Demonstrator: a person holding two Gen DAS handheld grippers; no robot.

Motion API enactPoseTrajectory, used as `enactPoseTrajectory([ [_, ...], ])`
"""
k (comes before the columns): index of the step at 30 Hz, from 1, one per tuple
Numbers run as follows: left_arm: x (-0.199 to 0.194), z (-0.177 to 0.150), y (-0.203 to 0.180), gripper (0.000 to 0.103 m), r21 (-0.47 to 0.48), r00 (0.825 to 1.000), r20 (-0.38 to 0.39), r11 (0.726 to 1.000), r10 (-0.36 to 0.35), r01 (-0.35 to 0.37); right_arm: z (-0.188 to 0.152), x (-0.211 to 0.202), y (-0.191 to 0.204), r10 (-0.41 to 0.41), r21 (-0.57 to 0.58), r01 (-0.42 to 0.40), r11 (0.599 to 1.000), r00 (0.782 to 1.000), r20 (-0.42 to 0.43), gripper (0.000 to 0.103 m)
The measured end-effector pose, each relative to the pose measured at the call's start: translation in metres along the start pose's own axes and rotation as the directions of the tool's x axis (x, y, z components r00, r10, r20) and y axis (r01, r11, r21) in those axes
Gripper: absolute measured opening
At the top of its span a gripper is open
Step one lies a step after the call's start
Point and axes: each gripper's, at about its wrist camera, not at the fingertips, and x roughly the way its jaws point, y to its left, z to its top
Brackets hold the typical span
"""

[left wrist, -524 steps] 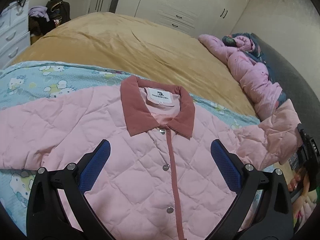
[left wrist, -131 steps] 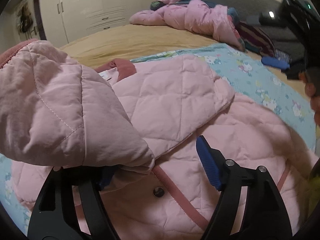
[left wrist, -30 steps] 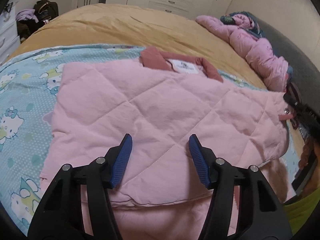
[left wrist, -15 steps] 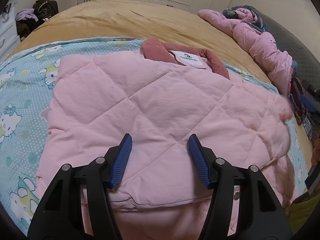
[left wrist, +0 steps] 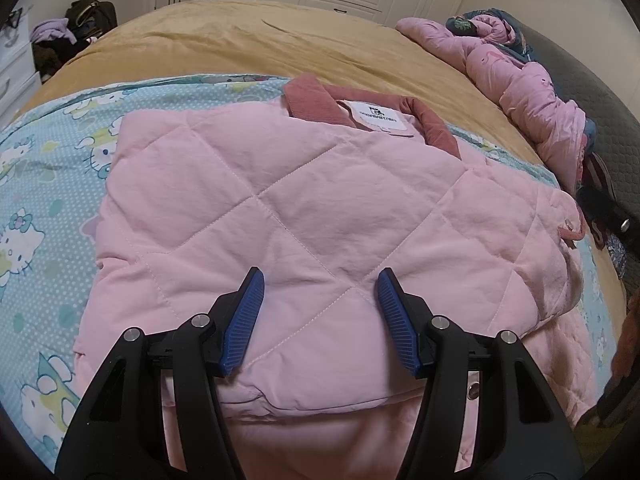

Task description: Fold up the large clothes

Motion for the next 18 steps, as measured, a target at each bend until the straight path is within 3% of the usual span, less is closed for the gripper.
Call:
enactPoseTrajectory([
  [3, 0.0, 0.0, 0.0, 0.051, 0.002, 1.0, 0.0, 1.0, 0.003, -0.003, -0.009, 0.021, 0.004, -0.022, -0.016, 0.02, 1.0, 0.996, -0.087, 0.074],
  [7, 0.0, 0.0, 0.0, 0.051, 0.001, 1.0, 0.0, 1.0, 0.002, -0.002, -0.027, 0.054, -0.001, -0.083, -0.04, 0.077, 0.996, 0.975, -0.207, 0.075],
  [12, 0.0, -0.002, -0.002, 0.051, 0.009, 1.0, -0.003, 1.0, 0.009, -0.009, -0.046, 0.076, -0.009, -0.079, -0.034, 0.073, 0.997, 0.973, -0.216, 0.079],
  [18, -0.002, -0.001, -0.003, 0.052, 0.01, 1.0, -0.006, 1.0, 0.01, -0.01, -0.037, 0.065, -0.009, -0.066, -0.019, 0.064, 0.998, 0.974, -0.217, 0.079],
])
